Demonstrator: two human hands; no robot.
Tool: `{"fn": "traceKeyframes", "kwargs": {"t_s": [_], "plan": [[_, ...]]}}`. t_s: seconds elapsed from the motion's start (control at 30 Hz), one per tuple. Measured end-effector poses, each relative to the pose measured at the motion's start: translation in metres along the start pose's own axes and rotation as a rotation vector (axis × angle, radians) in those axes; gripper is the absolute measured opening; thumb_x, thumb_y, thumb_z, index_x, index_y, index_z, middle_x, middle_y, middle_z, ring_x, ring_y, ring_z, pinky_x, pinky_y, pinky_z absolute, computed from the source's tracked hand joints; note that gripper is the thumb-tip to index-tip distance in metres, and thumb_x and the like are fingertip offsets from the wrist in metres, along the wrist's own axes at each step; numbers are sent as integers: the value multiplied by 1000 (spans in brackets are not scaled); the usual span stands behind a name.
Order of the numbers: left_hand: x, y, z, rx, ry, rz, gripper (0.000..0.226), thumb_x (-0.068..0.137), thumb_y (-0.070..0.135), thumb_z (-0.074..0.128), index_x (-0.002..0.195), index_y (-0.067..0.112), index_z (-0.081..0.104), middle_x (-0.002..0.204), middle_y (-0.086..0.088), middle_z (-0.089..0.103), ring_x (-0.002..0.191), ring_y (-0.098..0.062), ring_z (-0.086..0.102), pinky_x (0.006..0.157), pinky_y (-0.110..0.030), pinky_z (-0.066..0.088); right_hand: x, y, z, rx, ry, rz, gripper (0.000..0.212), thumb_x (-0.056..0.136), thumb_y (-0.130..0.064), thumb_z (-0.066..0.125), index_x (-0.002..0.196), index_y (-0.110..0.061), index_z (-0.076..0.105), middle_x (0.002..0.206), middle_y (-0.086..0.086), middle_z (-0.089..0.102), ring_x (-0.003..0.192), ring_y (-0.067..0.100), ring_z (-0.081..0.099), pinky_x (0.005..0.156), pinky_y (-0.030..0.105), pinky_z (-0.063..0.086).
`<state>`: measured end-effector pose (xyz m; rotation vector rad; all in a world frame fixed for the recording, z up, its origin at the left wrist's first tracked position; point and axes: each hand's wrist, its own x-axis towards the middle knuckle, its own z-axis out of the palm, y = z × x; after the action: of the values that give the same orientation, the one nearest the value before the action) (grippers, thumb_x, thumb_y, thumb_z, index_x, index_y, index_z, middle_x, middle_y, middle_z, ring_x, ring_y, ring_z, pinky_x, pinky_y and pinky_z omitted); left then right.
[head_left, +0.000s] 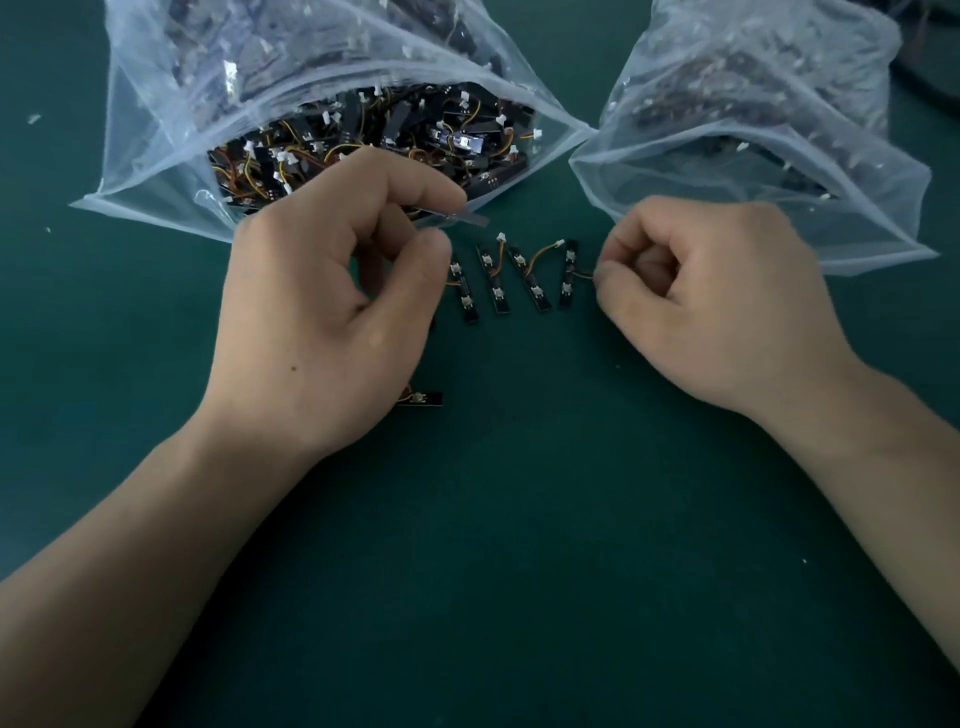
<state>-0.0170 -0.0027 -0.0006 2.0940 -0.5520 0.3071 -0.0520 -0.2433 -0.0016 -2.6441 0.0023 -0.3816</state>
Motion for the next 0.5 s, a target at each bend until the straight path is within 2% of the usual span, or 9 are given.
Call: {"fn": "traceKeyframes", "kwargs": {"t_s": [0.1, 0.2, 0.27, 0.4, 0.5], "plan": [[0, 1, 0, 11, -13, 3, 20, 99, 10, 62, 109, 23, 74, 79, 8, 66, 72, -20, 59, 64, -23, 46, 0, 1, 1, 7, 2, -12, 8, 90, -33, 63, 88, -28, 68, 60, -13, 59, 62, 8, 59, 60, 33, 50], [-1, 1, 0, 25, -25, 12, 18, 98, 10, 62, 107, 20, 75, 83, 10, 67, 78, -17, 62, 69, -17, 46, 1, 1, 2, -15, 19, -40, 7, 90, -27, 61, 95, -28, 66, 58, -11, 54, 59, 8, 55, 60, 35, 49], [-1, 2, 0, 36, -28, 13, 18, 98, 9, 63, 105, 20, 75, 83, 11, 67, 79, -15, 62, 71, -12, 43, 0, 0, 3, -14, 41, -62, 10, 91, -30, 59, 100, -28, 65, 55, -9, 49, 56, 8, 52, 57, 36, 49], [0, 2, 0, 44, -23, 12, 18, 98, 8, 63, 103, 20, 75, 81, 16, 66, 78, -11, 62, 71, -8, 41, 0, -2, 4, 10, 35, -72, 17, 92, -45, 61, 100, -31, 67, 55, -11, 45, 56, 5, 49, 58, 35, 47], [0, 2, 0, 41, -25, 16, 18, 98, 9, 63, 103, 21, 75, 81, 15, 67, 78, -11, 63, 71, -8, 41, -1, -2, 4, 1, 17, -81, 11, 91, -40, 66, 96, -31, 70, 52, -12, 45, 54, 5, 49, 57, 35, 48]]}}
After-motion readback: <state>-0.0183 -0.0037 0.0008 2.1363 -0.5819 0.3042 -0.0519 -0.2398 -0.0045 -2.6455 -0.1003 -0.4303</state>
